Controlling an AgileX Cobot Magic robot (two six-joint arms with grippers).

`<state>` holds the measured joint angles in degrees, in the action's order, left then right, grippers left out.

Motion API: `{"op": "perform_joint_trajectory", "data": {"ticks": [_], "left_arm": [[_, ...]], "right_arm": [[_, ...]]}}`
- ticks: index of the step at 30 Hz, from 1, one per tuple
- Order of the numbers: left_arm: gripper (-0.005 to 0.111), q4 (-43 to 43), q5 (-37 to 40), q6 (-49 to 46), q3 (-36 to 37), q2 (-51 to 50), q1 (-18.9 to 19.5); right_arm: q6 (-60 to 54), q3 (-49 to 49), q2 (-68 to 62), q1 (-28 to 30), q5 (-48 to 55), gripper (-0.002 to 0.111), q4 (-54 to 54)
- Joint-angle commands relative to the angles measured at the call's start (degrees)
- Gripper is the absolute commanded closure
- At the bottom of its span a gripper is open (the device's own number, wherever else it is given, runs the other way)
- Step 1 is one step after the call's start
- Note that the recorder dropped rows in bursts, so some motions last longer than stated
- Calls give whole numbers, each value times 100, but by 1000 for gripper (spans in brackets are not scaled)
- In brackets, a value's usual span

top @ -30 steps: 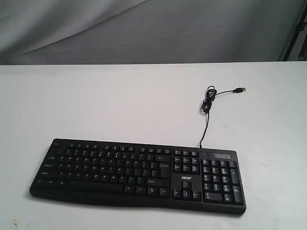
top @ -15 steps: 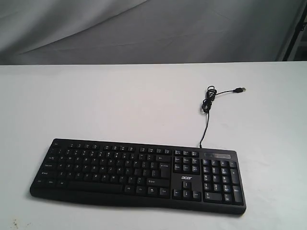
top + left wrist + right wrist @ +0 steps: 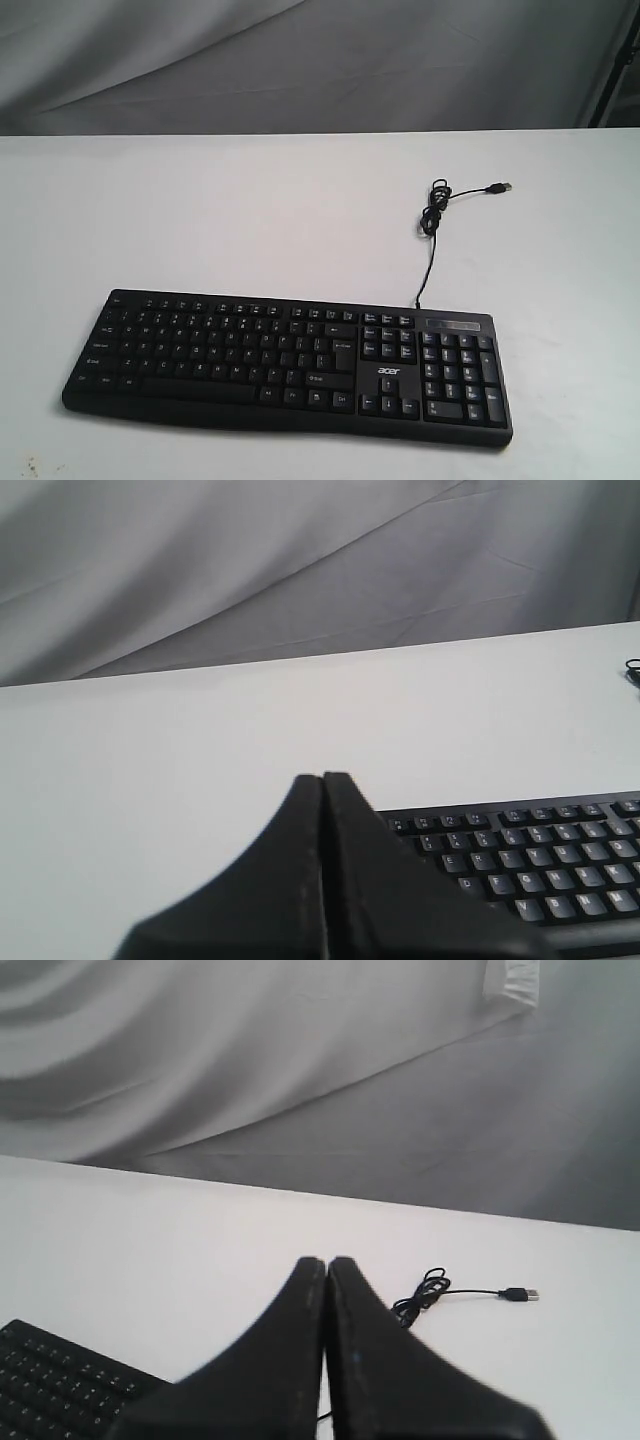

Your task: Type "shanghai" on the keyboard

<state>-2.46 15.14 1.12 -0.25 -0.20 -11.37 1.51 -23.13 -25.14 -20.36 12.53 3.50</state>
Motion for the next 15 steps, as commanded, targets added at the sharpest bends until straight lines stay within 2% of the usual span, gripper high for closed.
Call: {"op": "perform_joint_trajectory", "data": {"ticks": [1,4,10,15], "left_arm": [[107,-4,-28,16,25,20,-23],[107,-4,-28,16,25,20,-23],[107,-4,-28,16,25,20,-23],[107,-4,-28,16,25,20,-23]], "right_arm": [[1412,-103,-1245,-79,-697,108,-275],[2417,-103,-2023,-697,-775,108,-1083],[2391,-382,-3408,-2411,-1700,108,-1952],[2380,-1673,-4545,-3117,-714,108,-2117]]}}
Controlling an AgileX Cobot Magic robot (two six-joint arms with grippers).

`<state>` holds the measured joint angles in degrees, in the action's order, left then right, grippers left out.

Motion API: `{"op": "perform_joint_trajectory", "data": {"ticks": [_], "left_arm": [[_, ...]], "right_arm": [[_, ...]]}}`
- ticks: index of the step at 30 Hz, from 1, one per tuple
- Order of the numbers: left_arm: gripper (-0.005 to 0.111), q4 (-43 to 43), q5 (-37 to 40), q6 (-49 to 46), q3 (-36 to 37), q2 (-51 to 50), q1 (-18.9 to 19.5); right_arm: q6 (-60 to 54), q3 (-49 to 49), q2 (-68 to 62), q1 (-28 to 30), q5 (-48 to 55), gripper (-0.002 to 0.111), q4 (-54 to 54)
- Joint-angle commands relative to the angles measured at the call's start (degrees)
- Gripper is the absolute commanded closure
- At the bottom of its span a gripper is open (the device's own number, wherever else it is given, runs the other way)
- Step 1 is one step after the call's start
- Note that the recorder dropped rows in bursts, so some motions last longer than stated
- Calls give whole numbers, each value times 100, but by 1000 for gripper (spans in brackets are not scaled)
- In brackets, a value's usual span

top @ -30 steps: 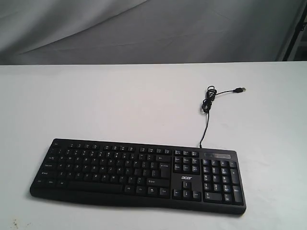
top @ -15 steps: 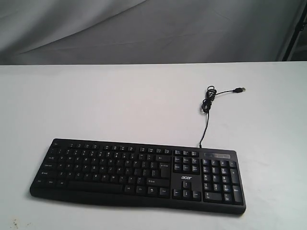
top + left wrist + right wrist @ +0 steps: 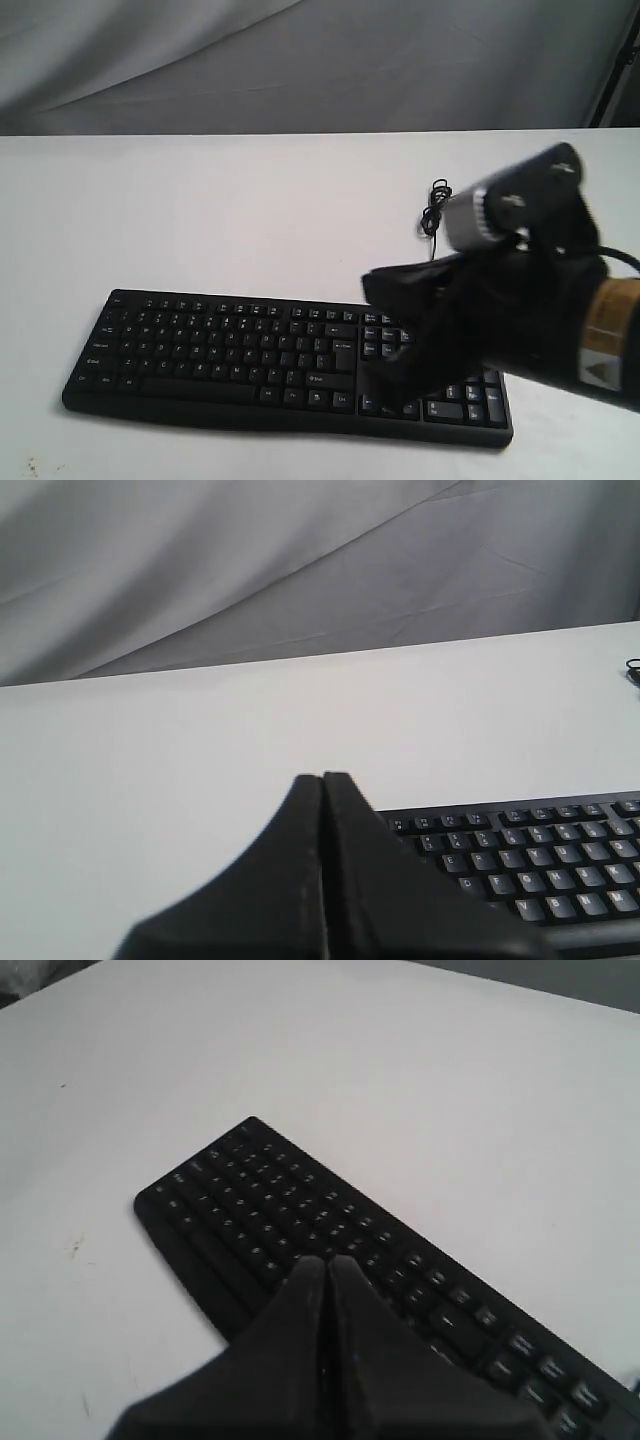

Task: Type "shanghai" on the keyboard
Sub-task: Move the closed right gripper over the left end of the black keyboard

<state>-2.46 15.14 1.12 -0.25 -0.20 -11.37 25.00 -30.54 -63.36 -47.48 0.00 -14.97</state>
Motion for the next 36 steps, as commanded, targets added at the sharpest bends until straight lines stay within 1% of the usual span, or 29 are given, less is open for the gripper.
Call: {"op": "perform_joint_trajectory", "data": {"ticks": [1,4,6,8,11,16,21,27,31,36], "left_arm": [[107,-4,-28,16,25,20,-23],[107,-4,-28,16,25,20,-23],[107,-4,-28,16,25,20,-23],[107,-4,-28,16,25,20,-23],[107,-4,-28,16,25,20,-23],[107,-4,-28,16,25,20,-23],[107,-4,-28,16,25,20,-23],[107,-4,-28,16,25,20,-23],[107,-4,-28,16,25,20,-23],[107,-4,-28,16,25,20,-23]], "right_arm": [[-28,-1262,-976,-502,752,108,-322],[-498,-2101,-1677,-785,1254,108,-335],[-571,-2512,-2127,-923,1327,108,-335],[-571,-2702,-2478,-974,1313,108,-242],[-518,-2885,-2953,-974,1233,108,167],[-710,-3297,-3698,-1041,1156,108,214],[-1139,-4252,-4556,-1132,1690,108,214],[-1601,-5390,-5425,-1132,1853,108,214],[-1752,-5617,-5833,-1132,1709,108,214],[-1752,-5617,-6096,-1132,1343,108,214]]}}
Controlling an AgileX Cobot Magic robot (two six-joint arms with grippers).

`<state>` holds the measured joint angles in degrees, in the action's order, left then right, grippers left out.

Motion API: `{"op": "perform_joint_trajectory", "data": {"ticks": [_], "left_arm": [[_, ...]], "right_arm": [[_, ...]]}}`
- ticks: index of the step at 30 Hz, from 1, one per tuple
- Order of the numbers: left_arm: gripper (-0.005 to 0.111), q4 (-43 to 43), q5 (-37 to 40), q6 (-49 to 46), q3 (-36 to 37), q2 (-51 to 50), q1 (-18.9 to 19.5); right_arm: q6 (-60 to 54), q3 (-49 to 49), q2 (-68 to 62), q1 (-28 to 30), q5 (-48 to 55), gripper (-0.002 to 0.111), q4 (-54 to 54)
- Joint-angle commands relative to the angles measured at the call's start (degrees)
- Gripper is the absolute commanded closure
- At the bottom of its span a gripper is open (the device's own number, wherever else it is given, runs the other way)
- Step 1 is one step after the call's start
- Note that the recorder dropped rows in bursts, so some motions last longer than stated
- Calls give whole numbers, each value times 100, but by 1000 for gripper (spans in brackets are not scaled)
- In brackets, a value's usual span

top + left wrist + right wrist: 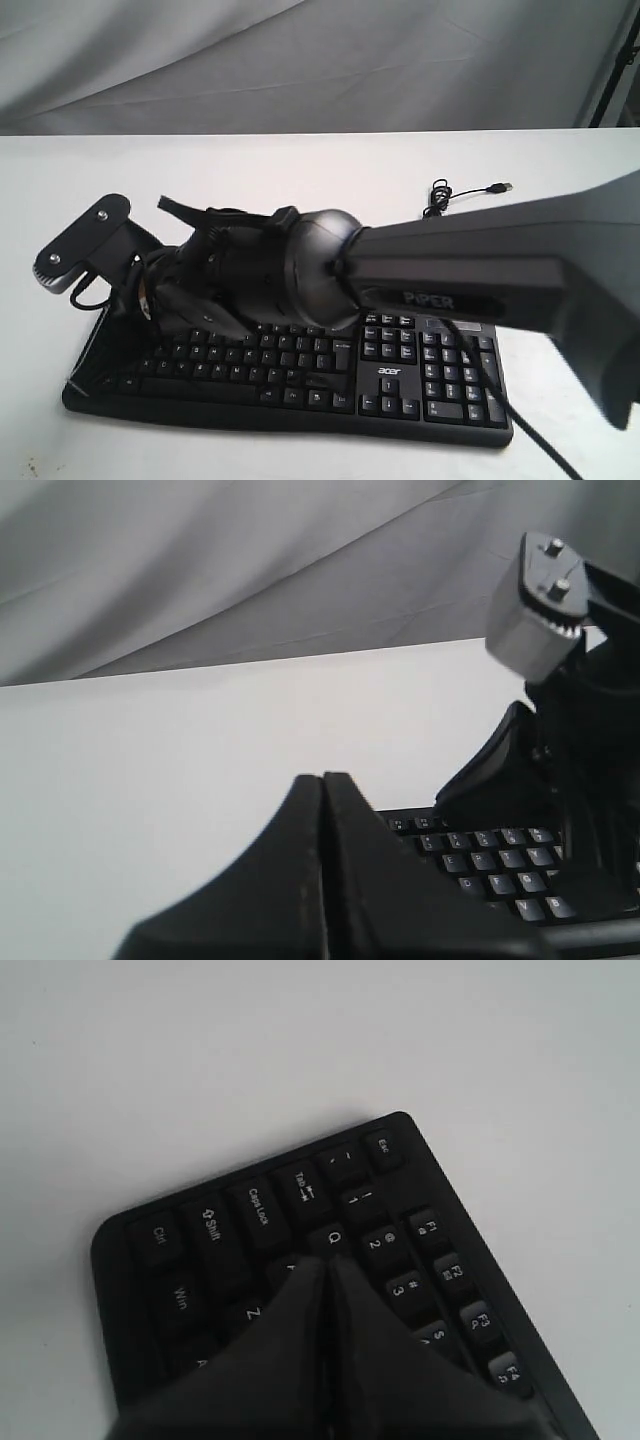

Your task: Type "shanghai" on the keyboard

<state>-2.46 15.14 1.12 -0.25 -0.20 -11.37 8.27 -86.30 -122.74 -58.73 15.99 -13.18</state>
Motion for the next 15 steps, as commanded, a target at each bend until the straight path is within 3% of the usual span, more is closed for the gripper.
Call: {"op": "perform_joint_trajectory", "data": {"ticks": [1,15], "left_arm": [[107,-4,-28,16,25,20,-23],[107,-4,-28,16,25,20,-23]], "right_arm": [[-79,-42,-170,5,-291,108,35],[-102,-42,-361,202,-376,108,199]]}}
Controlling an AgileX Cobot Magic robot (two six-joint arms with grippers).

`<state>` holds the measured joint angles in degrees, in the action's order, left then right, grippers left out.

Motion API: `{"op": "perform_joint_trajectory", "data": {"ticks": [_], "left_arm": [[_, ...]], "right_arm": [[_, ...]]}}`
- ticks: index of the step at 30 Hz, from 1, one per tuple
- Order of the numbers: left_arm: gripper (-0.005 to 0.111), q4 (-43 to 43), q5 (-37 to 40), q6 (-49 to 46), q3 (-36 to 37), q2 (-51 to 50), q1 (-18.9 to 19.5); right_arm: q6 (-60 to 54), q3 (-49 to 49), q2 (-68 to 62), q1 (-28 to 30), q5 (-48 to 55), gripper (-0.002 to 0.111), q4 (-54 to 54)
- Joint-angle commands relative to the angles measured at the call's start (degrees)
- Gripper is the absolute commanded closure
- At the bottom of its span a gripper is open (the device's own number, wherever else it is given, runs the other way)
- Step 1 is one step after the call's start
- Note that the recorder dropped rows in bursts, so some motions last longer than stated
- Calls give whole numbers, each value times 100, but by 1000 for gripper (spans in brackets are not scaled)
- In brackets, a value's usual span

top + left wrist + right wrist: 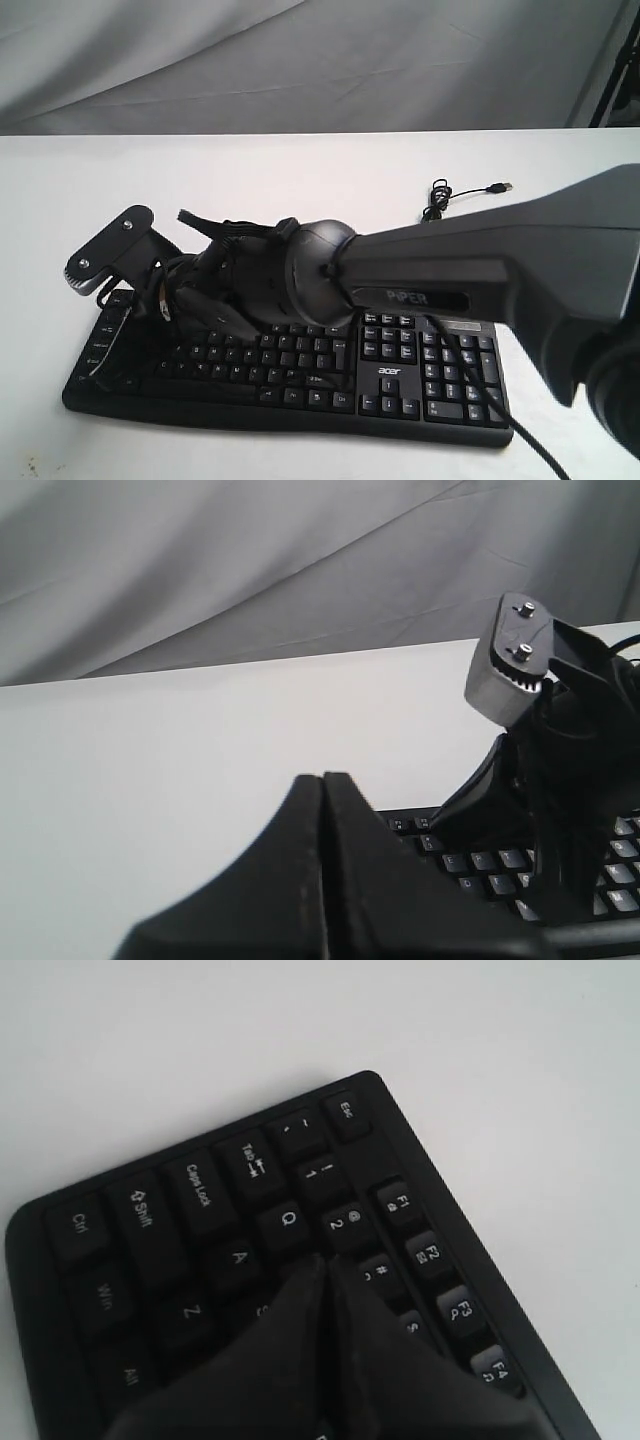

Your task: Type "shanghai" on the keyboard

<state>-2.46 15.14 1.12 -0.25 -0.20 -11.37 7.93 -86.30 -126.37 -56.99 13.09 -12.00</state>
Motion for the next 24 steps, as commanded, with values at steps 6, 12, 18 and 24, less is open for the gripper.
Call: {"op": "perform_joint_trajectory", "data": {"ticks": [6,12,18,24], "left_arm": [[107,-4,-28,16,25,20,-23],[107,-4,-28,16,25,20,-23],[107,-4,-28,16,25,20,-23],[107,-4,-28,16,25,20,-23]], "right_arm": [[-284,-42,2,-130,84,108,36],[-363,-398,-80,-28,351,108,-57],[-514,-548,-288,-121,559,108,-48],[-514,-548,-388,-233,435,108,-48]]}}
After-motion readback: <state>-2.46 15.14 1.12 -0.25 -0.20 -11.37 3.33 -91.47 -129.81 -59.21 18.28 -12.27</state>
